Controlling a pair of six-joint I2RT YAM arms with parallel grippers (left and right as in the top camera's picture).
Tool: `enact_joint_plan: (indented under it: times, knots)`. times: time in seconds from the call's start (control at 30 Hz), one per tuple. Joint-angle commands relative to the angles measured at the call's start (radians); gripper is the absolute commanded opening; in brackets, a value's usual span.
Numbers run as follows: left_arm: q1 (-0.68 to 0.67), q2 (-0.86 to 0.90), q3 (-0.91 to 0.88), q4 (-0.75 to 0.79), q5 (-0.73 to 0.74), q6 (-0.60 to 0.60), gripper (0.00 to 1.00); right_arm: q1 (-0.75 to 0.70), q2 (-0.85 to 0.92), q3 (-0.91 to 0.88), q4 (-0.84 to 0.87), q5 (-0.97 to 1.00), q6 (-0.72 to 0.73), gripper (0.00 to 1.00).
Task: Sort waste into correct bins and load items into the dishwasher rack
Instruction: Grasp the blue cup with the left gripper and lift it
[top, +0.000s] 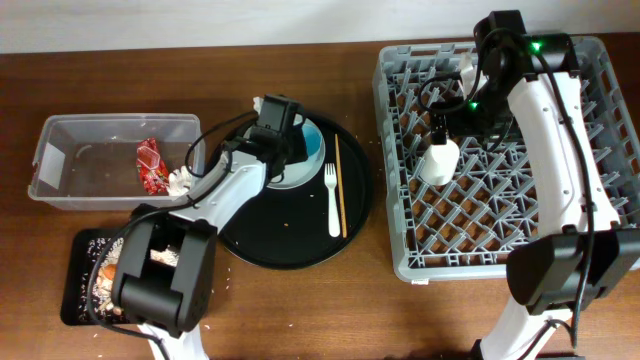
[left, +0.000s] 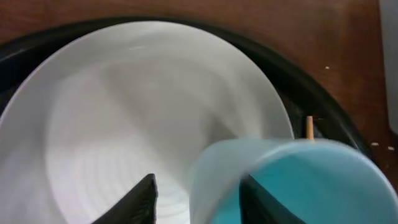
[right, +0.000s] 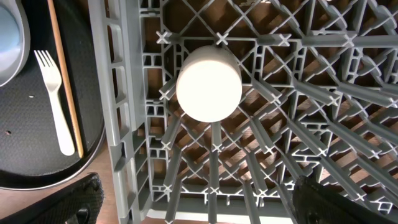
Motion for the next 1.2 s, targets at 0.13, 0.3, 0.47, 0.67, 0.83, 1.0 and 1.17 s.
enact_joint_plan:
  times: [0.13, 0.3, 0.47, 0.67, 0.83, 1.0, 1.17]
  knots:
    - [0.0, 0.006, 0.031, -0.006, -0.014, 0.002, 0.37, -0.004, -0.012, 0.016, -0.001, -0.01, -0.006, 0.99]
    - [-0.002, -0.089, 0.032, -0.059, 0.042, 0.001, 0.37, -0.004, -0.012, 0.016, -0.001, -0.01, -0.006, 0.98]
    - [-0.003, -0.089, 0.032, -0.094, 0.046, 0.001, 0.36, -0.004, -0.012, 0.016, 0.0, -0.01, -0.006, 0.99]
    - [-0.003, -0.087, 0.029, -0.141, 0.046, 0.001, 0.31, -0.004, -0.012, 0.016, 0.0, -0.01, -0.006, 0.99]
    - [-0.003, -0.087, 0.029, -0.141, 0.047, 0.001, 0.12, -0.004, -0.012, 0.016, 0.0, -0.01, -0.006, 0.99]
    - [-0.003, -0.087, 0.028, -0.15, 0.068, 0.001, 0.12, -0.004, -0.012, 0.016, 0.0, -0.01, -0.006, 0.99]
    - [-0.003, -0.077, 0.028, -0.163, 0.076, 0.001, 0.27, -0.004, -0.012, 0.016, -0.001, -0.01, -0.006, 0.99]
